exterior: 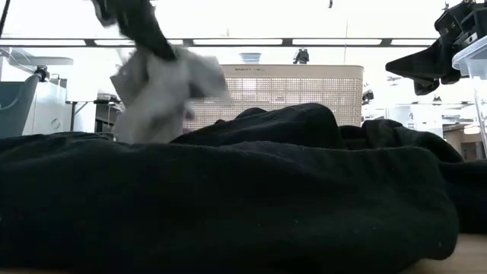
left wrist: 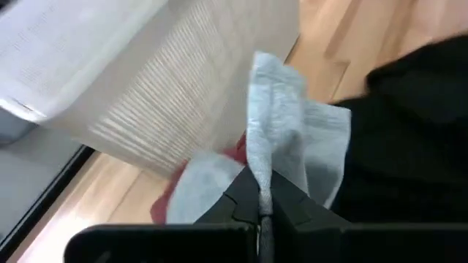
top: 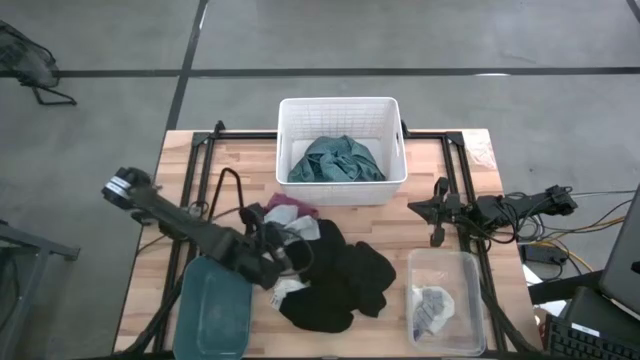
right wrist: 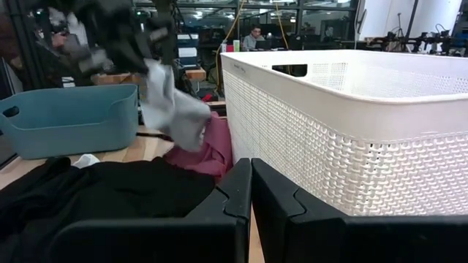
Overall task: Pick & Place Cloths
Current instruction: Put the gray underwear into the blue bin
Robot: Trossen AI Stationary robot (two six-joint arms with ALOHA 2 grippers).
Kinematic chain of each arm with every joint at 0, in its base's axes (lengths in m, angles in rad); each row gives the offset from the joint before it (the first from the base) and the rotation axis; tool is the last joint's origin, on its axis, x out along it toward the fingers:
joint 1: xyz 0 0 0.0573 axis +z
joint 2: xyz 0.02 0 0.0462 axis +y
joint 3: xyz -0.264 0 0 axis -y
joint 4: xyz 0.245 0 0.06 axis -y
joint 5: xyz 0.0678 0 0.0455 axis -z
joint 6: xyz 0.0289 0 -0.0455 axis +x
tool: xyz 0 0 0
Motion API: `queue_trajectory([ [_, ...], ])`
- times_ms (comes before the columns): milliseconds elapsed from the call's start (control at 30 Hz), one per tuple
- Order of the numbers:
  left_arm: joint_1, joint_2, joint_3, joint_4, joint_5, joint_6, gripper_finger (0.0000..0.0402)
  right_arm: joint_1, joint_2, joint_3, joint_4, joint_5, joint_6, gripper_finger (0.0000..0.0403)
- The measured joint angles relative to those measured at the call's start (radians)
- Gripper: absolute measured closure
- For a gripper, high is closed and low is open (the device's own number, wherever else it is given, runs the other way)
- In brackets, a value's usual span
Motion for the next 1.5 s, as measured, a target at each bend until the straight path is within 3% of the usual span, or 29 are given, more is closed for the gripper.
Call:
queue_trajectory([
  [267, -0.115, -0.115, 0.273, -0.264, 0.057, -0.023, 0.0395, 0.0, 0.0, 0.0, 0.0, 0.0, 0.0, 0.0394],
  [400, -0.181, -0.168, 0.408, -0.321, 0.232, -0.051, 0.0394, 0.0, 0.0, 0.0, 0.0, 0.0, 0.0, 0.0394],
  [567, -0.298, -0.203, 0.488, -0.321, 0.305, -0.236, 0.0395, 0.0, 0.0, 0.0, 0.0, 0.0, 0.0, 0.0394],
  [833, -0.518, -0.147, 0.453, -0.425, 0.329, -0.755, 0.0395, 0.0, 0.0, 0.0, 0.0, 0.0, 0.0, 0.0394],
  [1033, -0.612, -0.04, 0.405, -0.484, 0.429, -1.111, 0.0393, 0.0, 0.0, 0.0, 0.0, 0.0, -0.001, 0.0394],
  [1133, -0.623, 0.008, 0.381, -0.486, 0.487, -1.17, 0.0394, 0.0, 0.0, 0.0, 0.0, 0.0, 0.0, 0.0394],
  [1500, -0.596, 0.074, 0.246, -0.447, 0.496, -1.183, 0.037, 0.0, 0.0, 0.0, 0.0, 0.0, -0.001, 0.0394],
])
